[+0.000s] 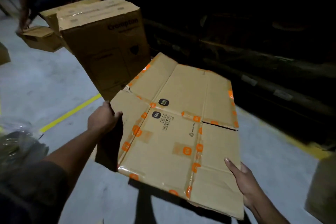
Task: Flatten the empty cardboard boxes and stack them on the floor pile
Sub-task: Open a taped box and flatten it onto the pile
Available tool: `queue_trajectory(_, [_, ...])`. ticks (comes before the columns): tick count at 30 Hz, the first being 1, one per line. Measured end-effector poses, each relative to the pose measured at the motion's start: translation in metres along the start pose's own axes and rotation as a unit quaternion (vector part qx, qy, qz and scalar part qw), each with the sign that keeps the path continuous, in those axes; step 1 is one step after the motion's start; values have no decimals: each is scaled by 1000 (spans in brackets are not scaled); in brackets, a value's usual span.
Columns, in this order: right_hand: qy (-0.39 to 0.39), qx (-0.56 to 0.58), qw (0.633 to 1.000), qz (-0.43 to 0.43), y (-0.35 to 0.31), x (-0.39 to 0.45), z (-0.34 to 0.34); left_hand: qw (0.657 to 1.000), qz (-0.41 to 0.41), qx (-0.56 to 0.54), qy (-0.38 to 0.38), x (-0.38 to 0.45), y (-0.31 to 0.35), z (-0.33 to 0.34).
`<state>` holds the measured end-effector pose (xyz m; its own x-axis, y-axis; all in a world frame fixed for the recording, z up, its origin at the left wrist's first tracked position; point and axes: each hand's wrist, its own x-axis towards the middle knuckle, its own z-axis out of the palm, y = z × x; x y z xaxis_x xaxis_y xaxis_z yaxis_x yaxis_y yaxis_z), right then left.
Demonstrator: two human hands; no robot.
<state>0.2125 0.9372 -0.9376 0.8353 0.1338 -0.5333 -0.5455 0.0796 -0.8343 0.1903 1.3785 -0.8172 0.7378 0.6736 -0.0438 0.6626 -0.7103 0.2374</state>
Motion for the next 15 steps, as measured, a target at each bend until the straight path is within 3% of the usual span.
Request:
queue_trajectory(6, [47,86,995,11,34,46,96,992,64,-68,90,6,9,69])
queue_trajectory(9, [27,102,993,54,56,71,158,975,-96,-169,112,-30,7,131])
queue_trajectory(12, [-33,99,983,151,80,92,207,903,-295,-311,-15,-61,-10,199])
queue_trajectory(15, [-79,29,972,220,108,109,229,862,-309,-393,-84,-71,-28,240])
